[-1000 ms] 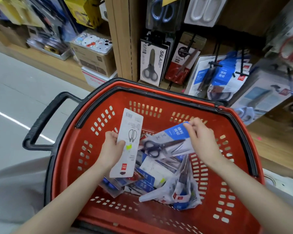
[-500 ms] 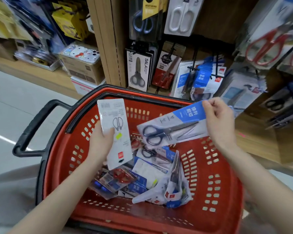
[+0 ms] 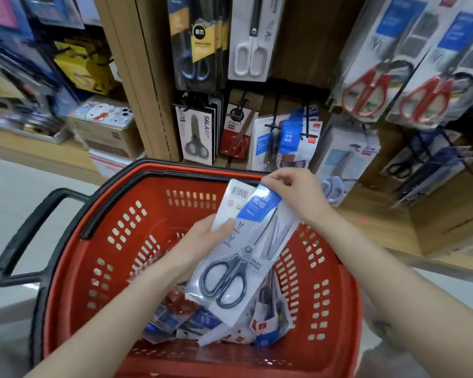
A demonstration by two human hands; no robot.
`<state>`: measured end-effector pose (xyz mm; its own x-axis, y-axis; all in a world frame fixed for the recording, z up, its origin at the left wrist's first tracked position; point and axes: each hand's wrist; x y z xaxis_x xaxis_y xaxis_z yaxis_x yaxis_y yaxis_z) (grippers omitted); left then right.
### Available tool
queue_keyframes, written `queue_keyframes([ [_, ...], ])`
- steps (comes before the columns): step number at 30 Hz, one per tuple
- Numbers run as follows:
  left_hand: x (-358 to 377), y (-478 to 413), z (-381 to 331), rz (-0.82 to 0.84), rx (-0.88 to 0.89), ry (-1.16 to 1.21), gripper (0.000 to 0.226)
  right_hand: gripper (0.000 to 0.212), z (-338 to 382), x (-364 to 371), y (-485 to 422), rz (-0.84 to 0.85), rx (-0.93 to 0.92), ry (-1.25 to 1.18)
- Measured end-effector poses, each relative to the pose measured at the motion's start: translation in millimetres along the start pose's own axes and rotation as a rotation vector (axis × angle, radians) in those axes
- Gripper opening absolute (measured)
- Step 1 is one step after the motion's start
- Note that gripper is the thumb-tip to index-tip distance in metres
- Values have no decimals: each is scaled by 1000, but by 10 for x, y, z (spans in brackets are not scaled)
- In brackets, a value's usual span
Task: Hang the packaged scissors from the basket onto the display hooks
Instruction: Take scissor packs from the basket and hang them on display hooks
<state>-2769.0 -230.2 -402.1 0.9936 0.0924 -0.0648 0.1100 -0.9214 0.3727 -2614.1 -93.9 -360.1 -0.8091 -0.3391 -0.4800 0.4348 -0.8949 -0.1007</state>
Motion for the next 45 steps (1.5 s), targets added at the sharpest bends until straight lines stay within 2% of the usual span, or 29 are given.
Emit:
queue_keyframes([
  [4,87,-46,7,-94,95,-115,30,6,6,-27,78,-114,-3,-6],
  [7,194,-90,-59,-156,139,-44,30,30,14,-156,250,-176,-90,40],
  [10,345,-133,-143,-172,183,28,39,38,4,-359,399,-156,63,-83],
  [13,540,-191,-227,-180,212,75,52,44,-53,-585,457,-268,243,-359],
  [15,688,-239,-321,-180,236,78,55,34,-110,-728,471,-298,305,-516],
  [17,842,-317,-418,-179,290,6,48,23,-159,-846,501,-308,323,-550],
  [20,1078,-465,-561,-191,331,-49,18,24,-223,-1108,529,-412,283,-584],
  [27,1615,-882,-944,-190,458,-152,16,15,-523,-2168,360,-822,127,-680],
  [32,1997,-1184,-1213,-155,505,-189,16,21,-928,-2777,340,-1052,89,-508],
  [35,2218,-1369,-1342,-128,547,-254,12,17,-1359,-2981,354,-1015,172,-358],
  [39,2471,-1602,-1394,-87,552,-363,9,26,-2027,-3135,329,-849,428,-233],
  [42,2603,-1728,-1343,-35,544,-466,8,20,-2309,-3209,251,-821,533,-213],
  [45,2683,-1810,-1279,-19,543,-511,10,18,-2473,-3279,111,-862,536,-283],
])
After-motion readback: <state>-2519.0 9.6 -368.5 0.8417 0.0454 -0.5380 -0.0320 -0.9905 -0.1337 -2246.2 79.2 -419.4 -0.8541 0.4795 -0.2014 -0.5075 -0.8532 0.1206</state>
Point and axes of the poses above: each hand's wrist, its own y-axis away from the middle knuckle, its own x-axis out of the palm, z = x × y, and after that the axes turned 10 degrees about -y, right-handed
